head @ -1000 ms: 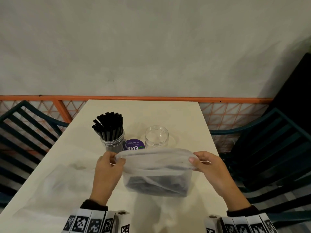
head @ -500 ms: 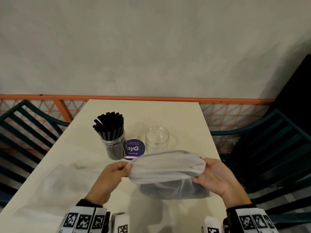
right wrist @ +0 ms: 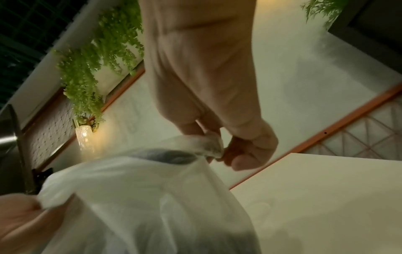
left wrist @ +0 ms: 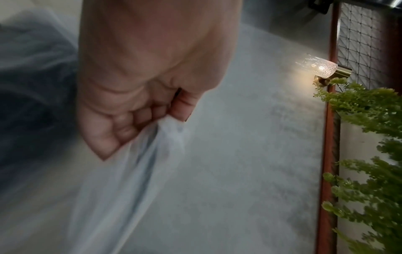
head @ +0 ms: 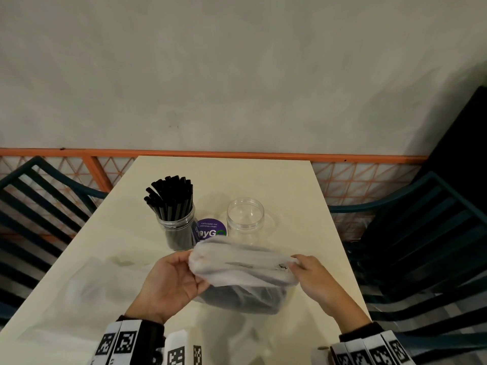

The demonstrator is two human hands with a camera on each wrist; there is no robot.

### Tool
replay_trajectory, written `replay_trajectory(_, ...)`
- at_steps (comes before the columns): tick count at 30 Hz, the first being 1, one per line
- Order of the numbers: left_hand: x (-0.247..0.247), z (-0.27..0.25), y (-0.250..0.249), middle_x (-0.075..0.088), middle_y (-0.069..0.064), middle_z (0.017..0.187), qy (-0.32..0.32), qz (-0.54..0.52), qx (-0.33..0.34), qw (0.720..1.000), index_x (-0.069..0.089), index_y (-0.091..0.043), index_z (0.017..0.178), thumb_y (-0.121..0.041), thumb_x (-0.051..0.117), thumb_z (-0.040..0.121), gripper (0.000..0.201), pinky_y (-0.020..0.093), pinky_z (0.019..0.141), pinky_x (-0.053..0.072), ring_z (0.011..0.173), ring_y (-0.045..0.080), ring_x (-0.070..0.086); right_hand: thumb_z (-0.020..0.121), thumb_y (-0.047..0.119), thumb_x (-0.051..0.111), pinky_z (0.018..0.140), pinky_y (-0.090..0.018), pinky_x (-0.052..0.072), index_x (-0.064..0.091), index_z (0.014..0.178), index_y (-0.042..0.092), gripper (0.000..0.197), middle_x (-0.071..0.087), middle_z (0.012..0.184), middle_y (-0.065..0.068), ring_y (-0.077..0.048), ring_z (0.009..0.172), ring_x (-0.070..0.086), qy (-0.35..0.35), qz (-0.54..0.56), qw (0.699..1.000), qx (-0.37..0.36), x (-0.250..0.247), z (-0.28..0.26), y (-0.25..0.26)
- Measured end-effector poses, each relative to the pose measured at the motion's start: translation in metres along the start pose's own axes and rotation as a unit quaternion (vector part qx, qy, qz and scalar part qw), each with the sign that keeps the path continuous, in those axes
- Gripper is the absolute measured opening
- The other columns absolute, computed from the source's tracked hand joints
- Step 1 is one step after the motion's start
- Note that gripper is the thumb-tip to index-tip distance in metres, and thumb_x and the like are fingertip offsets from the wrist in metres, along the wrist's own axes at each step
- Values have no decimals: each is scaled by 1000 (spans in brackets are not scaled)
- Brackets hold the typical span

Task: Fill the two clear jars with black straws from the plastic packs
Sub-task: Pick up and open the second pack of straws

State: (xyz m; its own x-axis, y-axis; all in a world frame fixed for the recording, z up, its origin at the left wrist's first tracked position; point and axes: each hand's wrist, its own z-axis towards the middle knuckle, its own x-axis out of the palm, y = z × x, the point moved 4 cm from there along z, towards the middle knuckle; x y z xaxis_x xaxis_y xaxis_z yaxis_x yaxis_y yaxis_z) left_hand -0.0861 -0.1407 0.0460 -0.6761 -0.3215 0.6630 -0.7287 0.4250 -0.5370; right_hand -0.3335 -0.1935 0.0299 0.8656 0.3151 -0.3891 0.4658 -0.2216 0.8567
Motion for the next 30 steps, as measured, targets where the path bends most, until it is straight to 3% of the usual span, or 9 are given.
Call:
replay_trajectory(3, 0, -5, 2, 73, 16, 81, 0, 7, 31, 999, 73, 0, 79, -13, 48, 72, 29, 40, 61, 59, 69, 28, 71, 93, 4, 49, 63, -23, 46, 65, 103, 4, 20, 66, 94, -13, -18, 76, 57, -42, 106, 993, 27, -12, 5, -5)
replay_trajectory(7, 4, -15, 5, 72, 17, 92, 17, 135, 72, 988, 68, 0, 97, -10, 61, 74, 27, 33, 60, 59, 75, 25, 70, 91, 2, 53, 59, -27, 56, 60, 107, -2, 19, 69, 94, -16, -23, 79, 68, -8, 320, 943, 97, -19, 7, -12)
replay_trajectory(10, -14, -13, 6, 62, 17, 86, -73, 297, 104, 946, 52, -11, 97, 6, 68, 70, 35, 29, 63, 53, 71, 23, 61, 89, 4, 51, 53, -26, 58, 58, 101, 4, 13, 72, 78, -11, -19, 66, 71, 40, 462, 876, 136, -17, 5, -13)
replay_trajectory(12, -20, -11, 9, 51, 18, 83, -121, 369, 117, 914, 46, -13, 87, 5, 62, 73, 28, 28, 64, 50, 69, 24, 52, 86, 9, 51, 54, -28, 59, 58, 97, 4, 13, 73, 75, -11, -19, 64, 71, 75, 488, 858, 141, -15, 1, -10)
replay_trajectory(16, -23, -4, 16, 50, 7, 77, -164, 428, 124, 880, 47, -12, 69, -7, 62, 76, 17, 29, 65, 44, 71, 21, 48, 82, 5, 47, 61, -37, 57, 64, 84, 0, 17, 68, 78, -16, -27, 68, 68, 82, 496, 856, 122, -15, -1, -8)
replay_trajectory(20, -22, -4, 11, 63, -2, 58, -172, 470, 167, 850, 69, -14, 62, -18, 69, 77, 16, 28, 63, 45, 64, 17, 54, 90, 16, 44, 76, -40, 45, 57, 101, 7, 19, 60, 94, -15, -29, 88, 59, 3, 359, 927, 105, -18, 6, -19)
replay_trajectory(22, -17, -3, 14, 59, -4, 55, -156, 457, 154, 862, 71, -10, 63, -20, 63, 84, 24, 24, 60, 42, 61, 13, 50, 90, 17, 47, 74, -35, 44, 49, 106, 10, 17, 55, 96, -11, -24, 91, 55, -21, 338, 936, 95, -15, 6, -19)
replay_trajectory(26, -16, 1, 25, 45, 1, 59, -118, 288, 71, 948, 61, -10, 67, -15, 53, 89, 24, 20, 51, 33, 50, 8, 41, 90, 7, 48, 73, -26, 39, 46, 102, 7, 12, 50, 98, -9, -17, 90, 50, -11, 295, 953, 71, -6, 1, -14)
replay_trajectory(30, -24, 2, 30, 42, 0, 60, -85, 115, -7, 990, 59, -8, 80, -20, 59, 76, 13, 18, 41, 33, 50, 8, 37, 94, 13, 46, 65, -19, 40, 53, 108, 23, 19, 54, 107, -7, -14, 89, 51, -30, 26, 999, 30, -4, 0, -18)
